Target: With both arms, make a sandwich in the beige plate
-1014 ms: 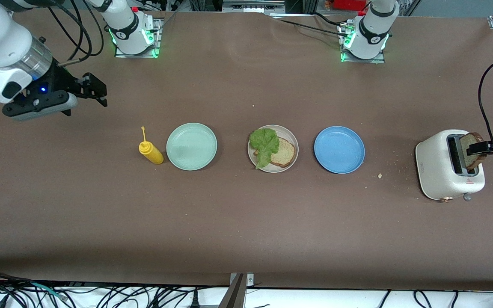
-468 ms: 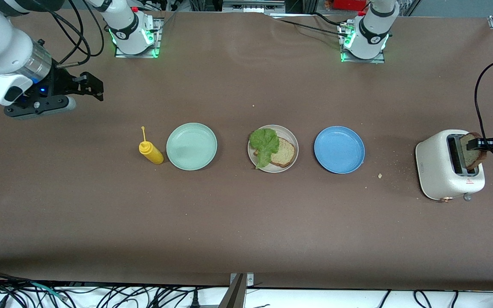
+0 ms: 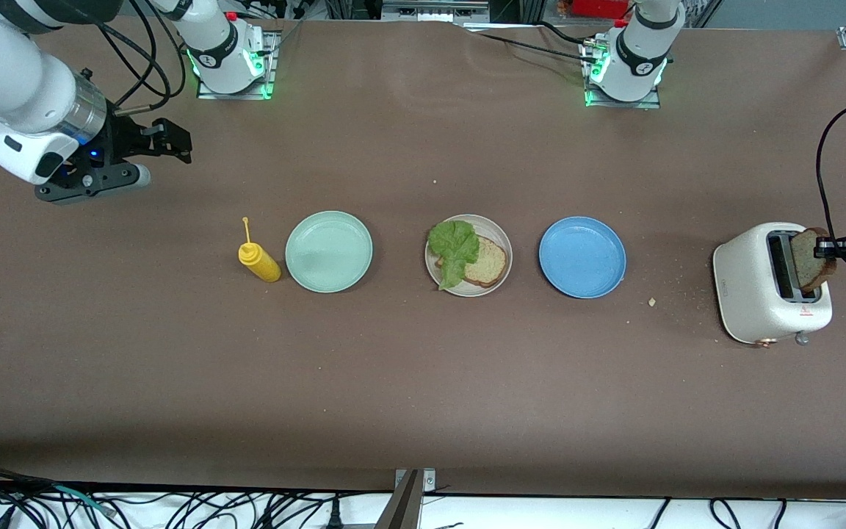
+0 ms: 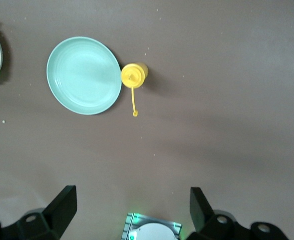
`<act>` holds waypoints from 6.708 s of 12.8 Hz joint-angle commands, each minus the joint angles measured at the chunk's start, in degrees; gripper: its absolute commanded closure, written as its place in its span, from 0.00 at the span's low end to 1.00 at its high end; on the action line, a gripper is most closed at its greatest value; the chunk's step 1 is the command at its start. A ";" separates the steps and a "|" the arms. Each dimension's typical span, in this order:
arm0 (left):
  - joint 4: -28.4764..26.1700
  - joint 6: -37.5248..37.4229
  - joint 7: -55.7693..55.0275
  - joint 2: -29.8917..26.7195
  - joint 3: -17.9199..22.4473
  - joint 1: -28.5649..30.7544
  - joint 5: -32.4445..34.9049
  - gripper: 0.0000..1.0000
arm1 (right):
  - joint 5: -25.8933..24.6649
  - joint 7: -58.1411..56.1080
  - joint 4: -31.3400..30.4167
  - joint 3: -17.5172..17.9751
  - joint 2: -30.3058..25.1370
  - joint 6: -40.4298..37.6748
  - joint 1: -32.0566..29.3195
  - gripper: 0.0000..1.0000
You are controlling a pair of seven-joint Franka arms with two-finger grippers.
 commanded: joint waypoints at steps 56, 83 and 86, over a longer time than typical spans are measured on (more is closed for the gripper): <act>1.61 -0.39 28.12 26.67 -18.24 -14.55 -61.03 0.00 | -0.27 -4.80 8.00 -11.75 2.96 0.33 -1.69 0.00; -3.22 -11.11 -14.15 -25.02 -1.80 -22.72 -12.67 0.00 | -3.00 -4.45 8.08 -11.48 2.96 4.99 -1.51 0.00; -2.78 -11.20 -13.98 -24.23 -2.15 -22.54 -11.71 0.00 | -2.74 -4.54 8.17 -11.48 3.05 4.99 -1.51 0.00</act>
